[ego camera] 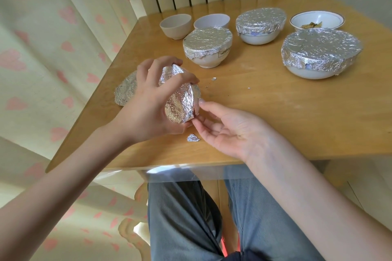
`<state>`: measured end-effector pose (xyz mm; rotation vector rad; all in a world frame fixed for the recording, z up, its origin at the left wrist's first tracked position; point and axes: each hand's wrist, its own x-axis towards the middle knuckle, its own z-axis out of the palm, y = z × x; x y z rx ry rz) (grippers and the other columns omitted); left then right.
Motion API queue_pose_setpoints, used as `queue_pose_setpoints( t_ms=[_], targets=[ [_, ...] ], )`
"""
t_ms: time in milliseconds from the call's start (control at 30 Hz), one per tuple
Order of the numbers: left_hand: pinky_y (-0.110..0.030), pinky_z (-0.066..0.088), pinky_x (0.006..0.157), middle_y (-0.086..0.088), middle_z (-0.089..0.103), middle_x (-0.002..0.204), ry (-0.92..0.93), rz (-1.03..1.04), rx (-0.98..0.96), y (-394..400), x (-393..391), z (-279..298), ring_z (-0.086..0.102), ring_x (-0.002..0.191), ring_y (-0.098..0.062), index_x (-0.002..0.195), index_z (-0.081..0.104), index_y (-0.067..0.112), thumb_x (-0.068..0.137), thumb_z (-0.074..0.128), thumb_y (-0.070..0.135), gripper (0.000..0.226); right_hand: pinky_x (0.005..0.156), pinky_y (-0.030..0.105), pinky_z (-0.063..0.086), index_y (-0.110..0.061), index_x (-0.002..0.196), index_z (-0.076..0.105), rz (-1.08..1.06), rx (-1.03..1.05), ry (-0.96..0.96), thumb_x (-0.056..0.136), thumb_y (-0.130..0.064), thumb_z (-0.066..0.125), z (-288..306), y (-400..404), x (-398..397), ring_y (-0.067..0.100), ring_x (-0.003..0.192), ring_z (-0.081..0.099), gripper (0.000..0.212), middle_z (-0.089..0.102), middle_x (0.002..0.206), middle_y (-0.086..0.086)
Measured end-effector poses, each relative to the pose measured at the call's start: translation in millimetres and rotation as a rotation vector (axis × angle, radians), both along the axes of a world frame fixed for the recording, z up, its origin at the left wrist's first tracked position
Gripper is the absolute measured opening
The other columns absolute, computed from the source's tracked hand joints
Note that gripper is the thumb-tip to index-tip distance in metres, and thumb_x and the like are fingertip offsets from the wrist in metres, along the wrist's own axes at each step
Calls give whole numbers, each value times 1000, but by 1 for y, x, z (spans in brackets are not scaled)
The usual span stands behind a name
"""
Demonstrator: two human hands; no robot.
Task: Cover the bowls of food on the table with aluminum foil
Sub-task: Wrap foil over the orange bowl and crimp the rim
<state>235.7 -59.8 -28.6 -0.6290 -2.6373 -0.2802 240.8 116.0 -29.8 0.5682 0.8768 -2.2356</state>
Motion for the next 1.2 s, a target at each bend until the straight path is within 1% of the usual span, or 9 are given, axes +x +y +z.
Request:
queue_pose_setpoints(
  t_ms=[133, 267, 433, 600, 800, 933, 1067, 1133, 1200],
  targets=[
    [-35, 15, 106, -6, 35, 138, -5, 1, 3, 1, -1, 0, 31, 128, -42, 124, 48, 33, 60, 67, 54, 70, 72, 21, 51, -1, 80, 60, 19, -22, -40, 78, -1, 71, -1, 2, -2, 17, 84, 55, 12, 59, 77, 10],
    [-35, 16, 106, -7, 36, 138, -18, 4, 11, 1, -1, -1, 31, 127, -41, 124, 49, 32, 60, 69, 54, 70, 71, 21, 49, 0, 78, 61, 32, -67, -36, 80, 1, 68, -1, 5, 0, 17, 77, 57, 7, 62, 72, 12],
    [-36, 16, 107, -7, 36, 138, -69, 8, -1, -1, -5, 0, 31, 128, -41, 124, 47, 35, 57, 72, 53, 73, 70, 20, 50, 1, 77, 62, 2, -96, -25, 81, 2, 66, -2, 3, 0, 17, 75, 60, 6, 64, 75, 12],
    [-41, 20, 106, -6, 35, 139, -115, 7, -10, 1, -11, 5, 30, 130, -42, 124, 46, 37, 55, 76, 51, 78, 56, 15, 55, 3, 73, 63, -136, -87, 9, 77, 1, 70, -10, -3, 0, 15, 70, 63, 9, 66, 74, 10],
    [-39, 21, 104, -1, 31, 140, -169, 7, 51, 12, -16, 9, 27, 131, -37, 124, 43, 42, 54, 70, 56, 76, 52, 8, 48, -7, 74, 64, -231, -52, 18, 78, -9, 73, -14, -8, -1, 2, 53, 58, 10, 65, 55, -2],
    [-36, 19, 104, 3, 29, 138, -193, 6, 60, 14, -19, 12, 27, 130, -35, 123, 42, 45, 51, 68, 58, 78, 51, 8, 46, -6, 75, 63, -264, -81, 10, 79, -8, 71, -13, -7, -4, 2, 51, 56, 9, 65, 54, -1],
    [-31, 21, 101, 10, 29, 132, -309, 4, 65, 18, -22, 22, 29, 123, -26, 121, 43, 49, 46, 66, 61, 79, 57, 11, 50, -4, 71, 62, -302, -79, 128, 82, -2, 68, -16, -6, -4, 6, 56, 58, 12, 65, 56, 0],
    [-28, 24, 100, 9, 35, 132, -394, -22, 8, 18, -28, 34, 33, 124, -23, 119, 45, 49, 45, 69, 61, 79, 59, 12, 54, -2, 77, 63, -246, -28, 234, 82, -1, 68, -18, -3, -5, 7, 55, 63, 7, 66, 64, 4],
    [-27, 28, 101, 11, 38, 130, -533, -34, -35, 17, -34, 48, 37, 124, -16, 117, 47, 51, 47, 81, 53, 78, 58, 15, 55, 1, 86, 61, -147, 47, 341, 80, -1, 69, -18, 5, -9, 10, 55, 65, 10, 67, 68, 7]
  ],
)
